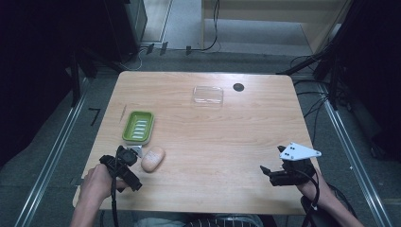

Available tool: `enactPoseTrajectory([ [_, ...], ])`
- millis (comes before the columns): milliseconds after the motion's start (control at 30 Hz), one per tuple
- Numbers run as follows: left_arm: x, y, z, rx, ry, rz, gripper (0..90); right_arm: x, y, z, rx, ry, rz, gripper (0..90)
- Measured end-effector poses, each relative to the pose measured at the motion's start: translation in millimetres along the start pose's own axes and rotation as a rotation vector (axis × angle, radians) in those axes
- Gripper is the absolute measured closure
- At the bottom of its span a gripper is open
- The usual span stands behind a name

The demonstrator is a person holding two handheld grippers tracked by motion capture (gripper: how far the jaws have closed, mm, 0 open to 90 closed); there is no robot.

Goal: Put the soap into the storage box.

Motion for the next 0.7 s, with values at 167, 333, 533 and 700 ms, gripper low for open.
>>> enactPoseTrajectory([
  [167,1.7,1.9,-1.0,-0.006,0.015,0.001,0.0,0.5,-0.2,1.3,0.001,0.001,-0.001,13.4],
  [333,3.4,3.6,-1.9,-0.015,0.023,0.004,0.0,0.9,-0.6,1.2,0.0,0.002,-0.001,13.4],
  [533,4.1,4.7,-5.0,-0.026,0.051,-0.005,0.0,1.9,-1.9,1.2,0.002,0.0,-0.012,13.4],
  [700,5.7,5.3,-6.3,-0.028,0.059,-0.008,0.0,2.2,-2.4,0.8,-0.001,0.001,-0.006,13.4],
])
Point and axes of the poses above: each handheld gripper's, and its own axes: z roughly forward along the jaws, x roughly out of its top, y roughly to its right, the point moved 5 cm from there along z, roughly forward along the jaws, and after that the axes turned 10 degrees about y, right-handed, at the moved point
